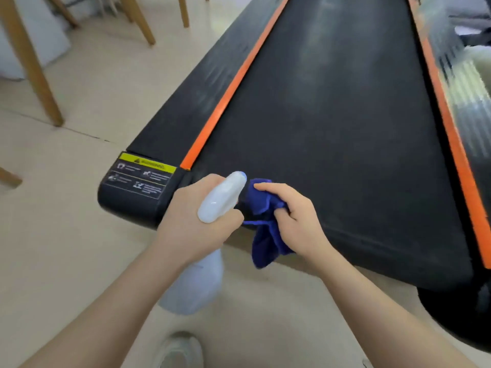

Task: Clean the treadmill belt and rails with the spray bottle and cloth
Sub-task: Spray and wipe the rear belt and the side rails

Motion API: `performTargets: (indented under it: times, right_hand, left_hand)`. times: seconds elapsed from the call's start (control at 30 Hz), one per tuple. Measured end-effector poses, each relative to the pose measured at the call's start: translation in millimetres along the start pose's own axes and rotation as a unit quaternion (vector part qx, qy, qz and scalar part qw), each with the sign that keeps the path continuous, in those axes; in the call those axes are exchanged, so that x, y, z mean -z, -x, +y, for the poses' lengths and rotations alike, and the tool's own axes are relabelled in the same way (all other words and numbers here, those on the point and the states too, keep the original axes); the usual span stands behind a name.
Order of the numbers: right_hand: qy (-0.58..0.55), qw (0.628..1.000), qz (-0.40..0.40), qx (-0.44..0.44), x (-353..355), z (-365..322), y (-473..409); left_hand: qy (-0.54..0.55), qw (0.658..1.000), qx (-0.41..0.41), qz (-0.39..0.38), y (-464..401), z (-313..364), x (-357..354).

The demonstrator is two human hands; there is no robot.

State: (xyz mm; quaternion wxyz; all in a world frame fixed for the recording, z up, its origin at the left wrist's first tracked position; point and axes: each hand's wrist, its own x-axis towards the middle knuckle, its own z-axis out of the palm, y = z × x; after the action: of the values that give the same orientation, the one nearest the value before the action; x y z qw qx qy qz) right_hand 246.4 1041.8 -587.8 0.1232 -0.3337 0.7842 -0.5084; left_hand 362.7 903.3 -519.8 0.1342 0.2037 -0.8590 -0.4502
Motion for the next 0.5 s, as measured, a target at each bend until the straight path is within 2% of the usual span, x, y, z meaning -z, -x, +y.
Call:
performTargets:
  times: [0.07,0.13,0.27,0.43,0.5]
  right_hand:
    - [-0.042,0.999,0.007,-0.029,-31,-18,-28]
    - [-0.070,0.996,0.008,-0.050,-54,-32,-50]
    - [-0.044,0.995,-0.034,-0.081,-80,-45,-74]
    - [-0.027,0.992,0.010,-0.126,-83,-51,-98]
    - [-0.012,0.993,0.021,-0.114,-88,-54,-104]
  left_hand:
    - [-0.061,0.997,0.010,0.047,-8,-9,30]
    - [-0.112,0.991,0.031,0.059,-22,-21,53]
    - [-0.189,0.978,0.093,0.007,-66,-51,84]
    - [-0.165,0.974,0.152,-0.018,-104,-64,106]
    - [-0.145,0.974,0.171,-0.038,-112,-69,116]
